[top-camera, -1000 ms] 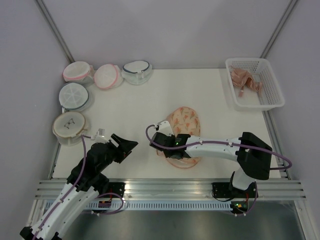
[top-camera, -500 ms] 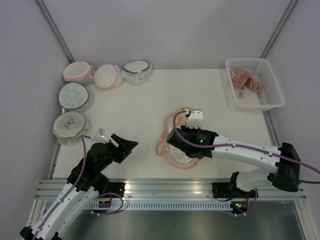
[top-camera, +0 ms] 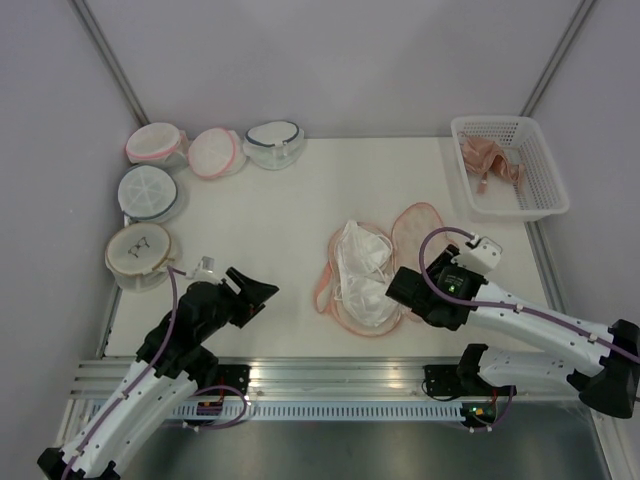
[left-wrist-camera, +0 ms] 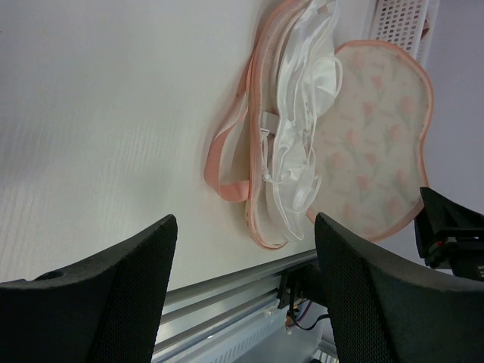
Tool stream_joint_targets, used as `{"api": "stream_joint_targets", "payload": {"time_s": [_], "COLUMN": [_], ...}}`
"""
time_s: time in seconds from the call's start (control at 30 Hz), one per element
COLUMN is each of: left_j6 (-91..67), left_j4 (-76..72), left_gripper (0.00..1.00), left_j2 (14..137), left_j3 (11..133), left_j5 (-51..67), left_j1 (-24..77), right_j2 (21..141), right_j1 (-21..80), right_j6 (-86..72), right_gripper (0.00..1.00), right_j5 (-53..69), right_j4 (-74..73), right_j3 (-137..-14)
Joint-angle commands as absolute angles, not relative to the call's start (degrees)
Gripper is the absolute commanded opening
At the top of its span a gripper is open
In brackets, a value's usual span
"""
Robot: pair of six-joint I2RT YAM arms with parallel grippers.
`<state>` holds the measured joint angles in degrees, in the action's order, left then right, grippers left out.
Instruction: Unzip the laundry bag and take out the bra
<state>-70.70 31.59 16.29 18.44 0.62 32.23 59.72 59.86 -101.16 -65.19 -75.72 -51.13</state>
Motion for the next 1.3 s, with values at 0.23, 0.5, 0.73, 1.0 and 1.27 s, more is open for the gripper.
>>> {"api": "stream_joint_targets", "payload": {"time_s": [0.23, 0.5, 0.73, 1.0, 1.27], "left_j6": [-70.66, -71.54, -71.54, -71.54, -71.63], "left_j4": [31.91, 32.17, 32.52, 36.20, 37.53], "left_gripper": [0.77, 0.77, 0.78, 0.78, 0.78], "left_j2": [15.73, 14.68, 13.80, 10.29, 8.70], "left_j3": [20.92, 20.21, 20.30, 20.74, 20.92], "left_j5": [1.93, 1.06, 0.88, -1.22, -1.85], "left_j1": [32.26, 32.26, 32.26, 32.26, 32.26], "right_j2": [59.15, 73.43, 93.23, 105.55, 107.41], "right_j1": [57.66, 57.66, 56.87, 55.19, 55.11], "right_j6": [-58.17, -32.09, -30.84, -35.77, -37.26], "right_gripper": [0.94, 0.97, 0.92, 0.75, 0.58], "right_j5": [-64.19, -34.29, -30.93, -34.71, -36.21], "right_j4": [-51.27, -26.63, -26.45, -31.29, -32.61], "right_j3": [-54.06, -55.88, -65.29, -69.87, -68.12]}}
